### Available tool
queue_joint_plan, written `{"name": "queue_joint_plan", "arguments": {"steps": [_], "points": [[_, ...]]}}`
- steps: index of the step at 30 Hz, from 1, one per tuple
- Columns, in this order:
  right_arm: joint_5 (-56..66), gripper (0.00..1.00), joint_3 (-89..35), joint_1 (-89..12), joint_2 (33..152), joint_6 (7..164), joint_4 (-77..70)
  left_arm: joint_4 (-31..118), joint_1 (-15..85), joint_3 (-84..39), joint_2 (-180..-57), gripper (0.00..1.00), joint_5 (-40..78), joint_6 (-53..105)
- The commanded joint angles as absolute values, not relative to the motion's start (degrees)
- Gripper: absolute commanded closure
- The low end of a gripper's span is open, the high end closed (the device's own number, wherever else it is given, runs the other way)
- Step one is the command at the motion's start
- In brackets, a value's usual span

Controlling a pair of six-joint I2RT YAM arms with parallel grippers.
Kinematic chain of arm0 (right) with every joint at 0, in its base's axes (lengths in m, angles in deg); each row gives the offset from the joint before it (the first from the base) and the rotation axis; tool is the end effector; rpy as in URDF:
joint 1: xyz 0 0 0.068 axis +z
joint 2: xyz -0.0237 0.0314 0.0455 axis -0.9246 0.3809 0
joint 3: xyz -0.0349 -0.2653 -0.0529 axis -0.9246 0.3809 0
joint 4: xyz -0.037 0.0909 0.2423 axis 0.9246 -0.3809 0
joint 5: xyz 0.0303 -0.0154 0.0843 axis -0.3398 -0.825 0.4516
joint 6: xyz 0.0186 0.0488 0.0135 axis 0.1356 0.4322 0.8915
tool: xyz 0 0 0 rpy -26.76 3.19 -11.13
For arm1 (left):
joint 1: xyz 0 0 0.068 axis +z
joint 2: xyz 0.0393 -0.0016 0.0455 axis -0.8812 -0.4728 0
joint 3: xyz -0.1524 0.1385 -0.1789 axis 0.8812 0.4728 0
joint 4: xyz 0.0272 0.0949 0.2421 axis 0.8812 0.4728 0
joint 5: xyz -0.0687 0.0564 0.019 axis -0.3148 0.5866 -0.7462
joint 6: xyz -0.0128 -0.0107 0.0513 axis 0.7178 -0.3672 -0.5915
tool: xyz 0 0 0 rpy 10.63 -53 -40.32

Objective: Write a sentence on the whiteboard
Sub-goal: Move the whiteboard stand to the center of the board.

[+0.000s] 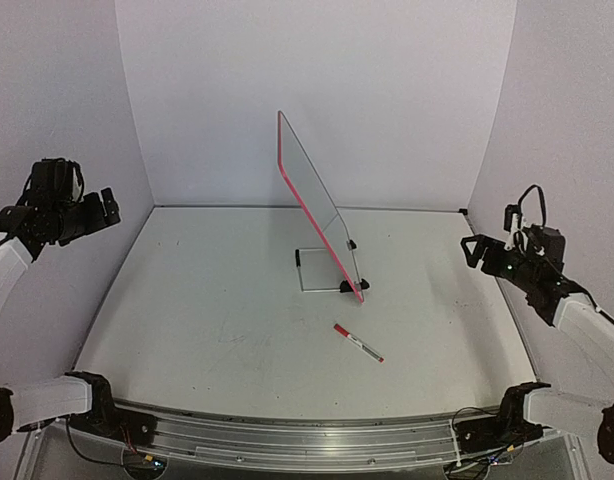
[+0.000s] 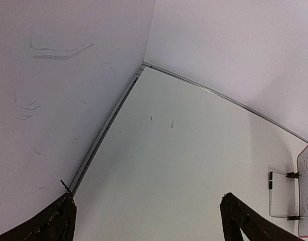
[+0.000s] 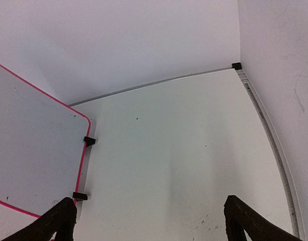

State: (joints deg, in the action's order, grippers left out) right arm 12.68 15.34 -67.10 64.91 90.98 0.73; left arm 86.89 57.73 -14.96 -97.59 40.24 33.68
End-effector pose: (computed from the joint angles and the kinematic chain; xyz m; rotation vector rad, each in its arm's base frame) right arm 0.2170 0.0112 0.2668 0.0122 1.8654 0.3987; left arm 0.1923 -0.0056 0.3744 -0.4111 2.0604 -0.0066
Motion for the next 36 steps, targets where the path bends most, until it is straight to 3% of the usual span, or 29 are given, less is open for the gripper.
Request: {"name": "queue_joint_plan", "arguments": {"steps": [1,7,12,21,27,36], "points": [[25.4,0.02,10.9,-66.7,68.5,88.9,0.5,85.1,57.9,-18.2,-98.0,0.0,33.5,26.7],[30.7,0.02,5.5,-59.4,78.7,86.6,-1.5,75.8,57.9,-14.7,-99.2,0.01,23.9,22.2],[43.5,0.03,0.6,-55.5,90.4,84.4,-1.5,67.9,57.9,-7.2,-98.2,0.01,16.6,19.4],[45.9,0.18,-3.8,-55.2,105.5,89.6,8.3,67.7,57.9,-4.9,-97.8,0.01,13.1,17.8],[44.2,0.35,-9.4,-54.1,115.7,93.4,12.5,67.6,57.9,-4.9,-99.5,0.01,12.4,18.8],[42.0,0.48,-16.8,-51.4,127.3,96.1,14.3,67.5,57.9,-4.9,-100.4,0.01,12.2,18.9]]}}
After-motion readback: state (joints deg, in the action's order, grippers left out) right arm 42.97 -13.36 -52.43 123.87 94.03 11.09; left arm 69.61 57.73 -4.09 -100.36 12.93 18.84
